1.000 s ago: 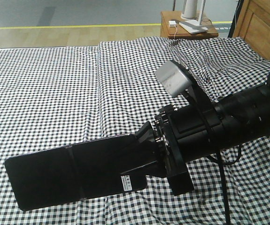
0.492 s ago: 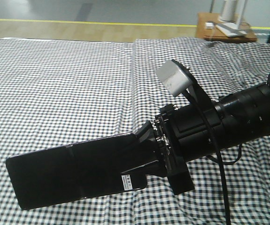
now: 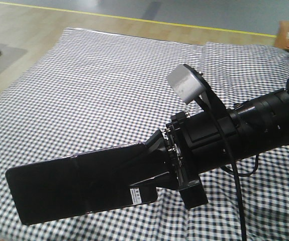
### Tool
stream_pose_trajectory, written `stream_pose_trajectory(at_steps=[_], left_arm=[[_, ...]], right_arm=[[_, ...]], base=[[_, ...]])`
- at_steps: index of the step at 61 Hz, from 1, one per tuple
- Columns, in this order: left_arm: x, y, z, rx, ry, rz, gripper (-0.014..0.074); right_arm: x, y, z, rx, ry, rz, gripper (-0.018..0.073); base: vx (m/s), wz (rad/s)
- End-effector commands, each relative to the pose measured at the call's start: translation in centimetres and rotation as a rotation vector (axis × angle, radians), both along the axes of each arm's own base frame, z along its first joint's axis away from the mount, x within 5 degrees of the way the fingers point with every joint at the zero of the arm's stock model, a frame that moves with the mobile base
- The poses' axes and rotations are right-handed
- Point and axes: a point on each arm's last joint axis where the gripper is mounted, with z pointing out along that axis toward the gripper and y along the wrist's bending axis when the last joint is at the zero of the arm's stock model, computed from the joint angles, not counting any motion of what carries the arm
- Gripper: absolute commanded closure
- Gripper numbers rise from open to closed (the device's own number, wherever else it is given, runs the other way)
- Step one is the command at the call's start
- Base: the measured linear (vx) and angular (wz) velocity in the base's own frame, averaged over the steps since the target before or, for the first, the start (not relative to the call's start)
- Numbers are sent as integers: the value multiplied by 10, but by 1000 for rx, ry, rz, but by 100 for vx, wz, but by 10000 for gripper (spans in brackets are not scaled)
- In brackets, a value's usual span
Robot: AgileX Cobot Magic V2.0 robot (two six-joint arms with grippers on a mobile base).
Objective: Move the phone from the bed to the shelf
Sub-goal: 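Hold the phone in the right gripper while the base turns away from the bed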
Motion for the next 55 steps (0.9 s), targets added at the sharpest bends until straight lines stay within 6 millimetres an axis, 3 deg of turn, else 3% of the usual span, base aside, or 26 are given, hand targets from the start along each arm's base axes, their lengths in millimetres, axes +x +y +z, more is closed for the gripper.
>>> stream_pose_trajectory(at_steps=[1,55], left_arm=[[-1,0,15,-10,-106,-4,595],[-1,0,15,-10,-106,-4,595]], right_arm=[[-12,-1,25,115,-6,62,561],[-12,-1,25,115,-6,62,561]], base=[[-13,49],[-13,50]])
